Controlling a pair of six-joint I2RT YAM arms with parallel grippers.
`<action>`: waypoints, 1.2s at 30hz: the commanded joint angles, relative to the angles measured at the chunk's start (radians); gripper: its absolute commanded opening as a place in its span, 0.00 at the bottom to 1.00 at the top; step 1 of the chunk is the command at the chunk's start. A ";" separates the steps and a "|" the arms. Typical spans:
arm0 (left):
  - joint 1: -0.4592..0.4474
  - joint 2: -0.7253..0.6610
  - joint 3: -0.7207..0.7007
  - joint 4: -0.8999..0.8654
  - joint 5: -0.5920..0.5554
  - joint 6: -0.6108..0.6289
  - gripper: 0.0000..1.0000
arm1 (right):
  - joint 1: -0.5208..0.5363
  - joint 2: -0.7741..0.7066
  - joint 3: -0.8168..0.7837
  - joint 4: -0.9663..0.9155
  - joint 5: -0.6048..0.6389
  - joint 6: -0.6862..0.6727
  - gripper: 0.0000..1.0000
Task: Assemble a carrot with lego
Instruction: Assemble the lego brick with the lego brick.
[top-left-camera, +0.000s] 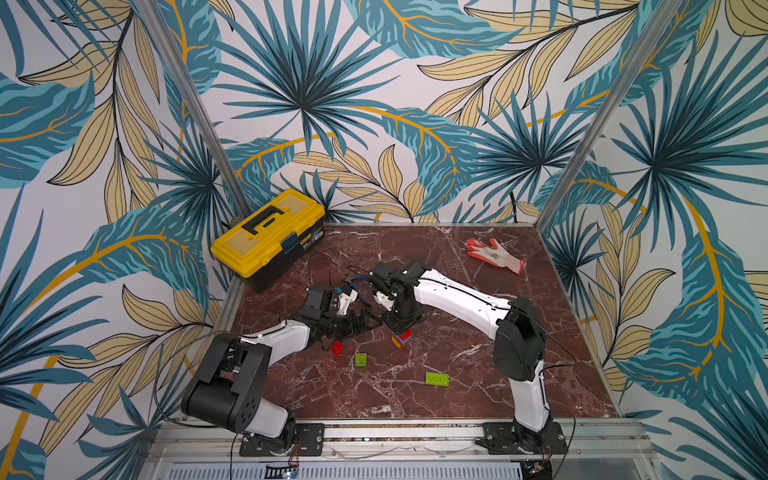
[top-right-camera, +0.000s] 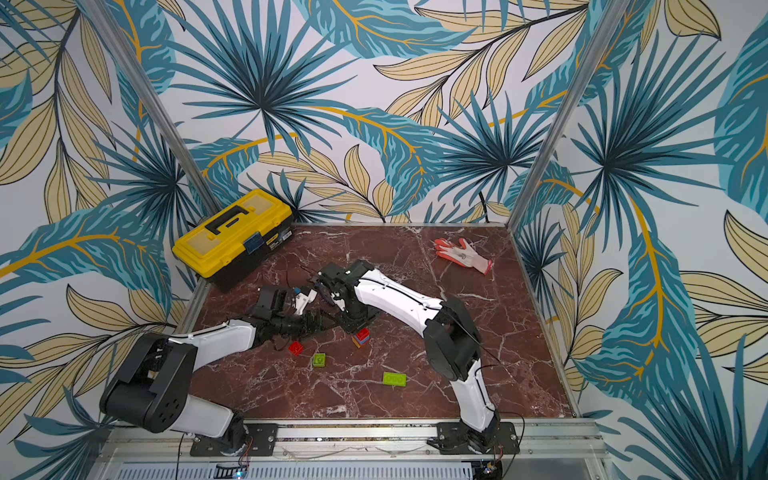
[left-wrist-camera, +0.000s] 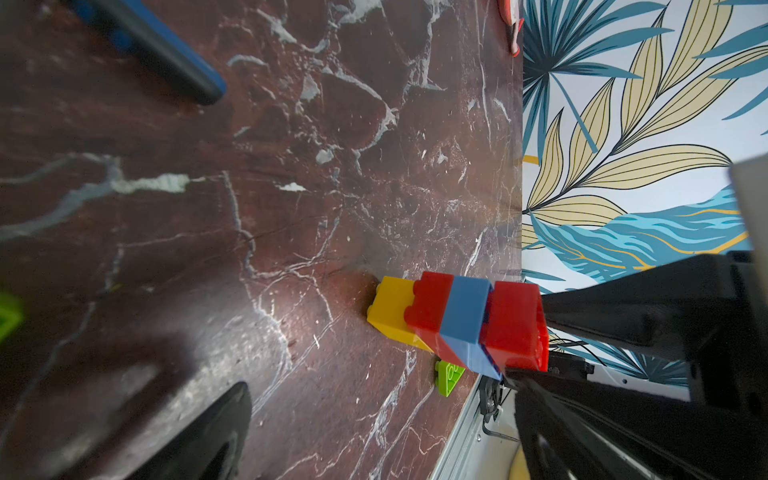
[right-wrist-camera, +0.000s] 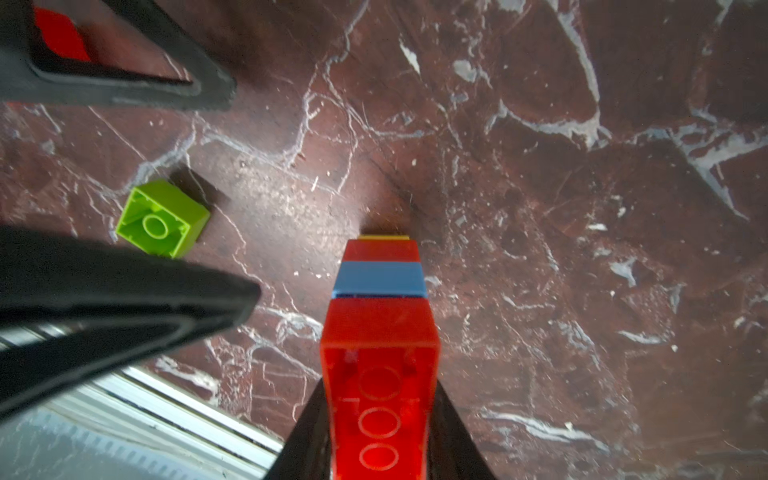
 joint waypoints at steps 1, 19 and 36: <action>-0.003 0.006 0.015 0.002 -0.006 0.020 0.99 | 0.008 0.137 -0.074 0.044 -0.045 0.026 0.27; -0.002 0.006 0.015 0.001 -0.001 0.018 0.99 | 0.010 0.113 -0.090 0.025 0.024 -0.207 0.26; 0.009 -0.041 -0.029 0.001 0.011 -0.019 0.99 | 0.009 0.104 -0.006 0.001 0.050 -0.481 0.30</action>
